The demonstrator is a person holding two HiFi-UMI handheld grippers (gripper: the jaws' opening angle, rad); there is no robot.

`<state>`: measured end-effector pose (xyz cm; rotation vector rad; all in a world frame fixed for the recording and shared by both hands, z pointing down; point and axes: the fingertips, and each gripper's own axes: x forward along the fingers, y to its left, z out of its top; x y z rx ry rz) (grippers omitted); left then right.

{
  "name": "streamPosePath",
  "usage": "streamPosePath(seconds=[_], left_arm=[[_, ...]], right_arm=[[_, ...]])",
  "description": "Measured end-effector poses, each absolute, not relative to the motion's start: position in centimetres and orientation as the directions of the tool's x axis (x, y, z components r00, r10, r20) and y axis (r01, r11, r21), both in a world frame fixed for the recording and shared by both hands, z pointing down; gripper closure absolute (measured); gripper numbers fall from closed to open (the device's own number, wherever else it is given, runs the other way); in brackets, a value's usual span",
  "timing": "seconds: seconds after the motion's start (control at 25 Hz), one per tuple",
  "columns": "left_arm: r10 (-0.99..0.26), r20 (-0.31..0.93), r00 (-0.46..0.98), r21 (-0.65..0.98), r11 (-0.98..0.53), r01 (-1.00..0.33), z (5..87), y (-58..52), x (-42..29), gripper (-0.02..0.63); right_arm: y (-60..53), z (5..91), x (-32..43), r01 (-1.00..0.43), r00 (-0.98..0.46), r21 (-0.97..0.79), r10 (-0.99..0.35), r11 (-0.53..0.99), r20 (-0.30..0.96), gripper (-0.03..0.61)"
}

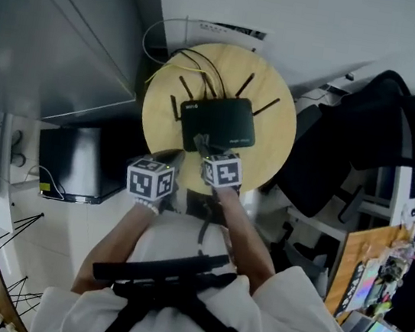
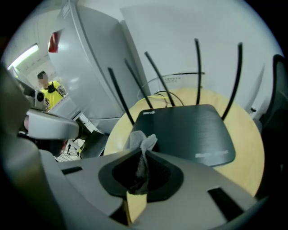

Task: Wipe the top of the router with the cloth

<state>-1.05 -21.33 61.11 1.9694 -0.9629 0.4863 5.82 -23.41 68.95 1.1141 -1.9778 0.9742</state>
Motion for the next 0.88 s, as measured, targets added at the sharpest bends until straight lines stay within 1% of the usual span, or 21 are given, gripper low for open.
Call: streamPosePath(seconds=[0.2,0.4,0.52,0.64,0.88], left_arm=[[-0.4,0.627,0.669,0.542,-0.393,-0.743,60.9,-22.4,3.6,0.617],[-0.357,0.612,0.706,0.553,-0.445,-0.704,60.7,-23.3,8.4,0.617],[-0.335,0.612,0.716,0.556,-0.461,-0.691,61.0,-23.8,10.8,0.617],[-0.314,0.616,0.723,0.559,-0.472,-0.681,61.3,-24.2,12.9,0.617],[-0.31,0.622,0.719,0.553,-0.477,-0.683,61.8,-25.4,15.9,0.617]], right_arm=[[-24.6,67.9,13.2,-0.927,-0.369,-0.279,-0.463,0.252,0.806,0.538],[-25.9,67.6,20.0,-0.954,-0.297,-0.231,-0.504,0.189,0.811,0.538],[-27.1,67.6,23.4,-0.961,-0.275,-0.213,-0.519,0.176,0.809,0.538],[-28.4,68.3,25.9,-0.956,-0.292,-0.246,-0.51,0.158,0.809,0.54],[-30.6,70.7,27.0,-0.936,-0.344,-0.268,-0.446,0.227,0.826,0.539]])
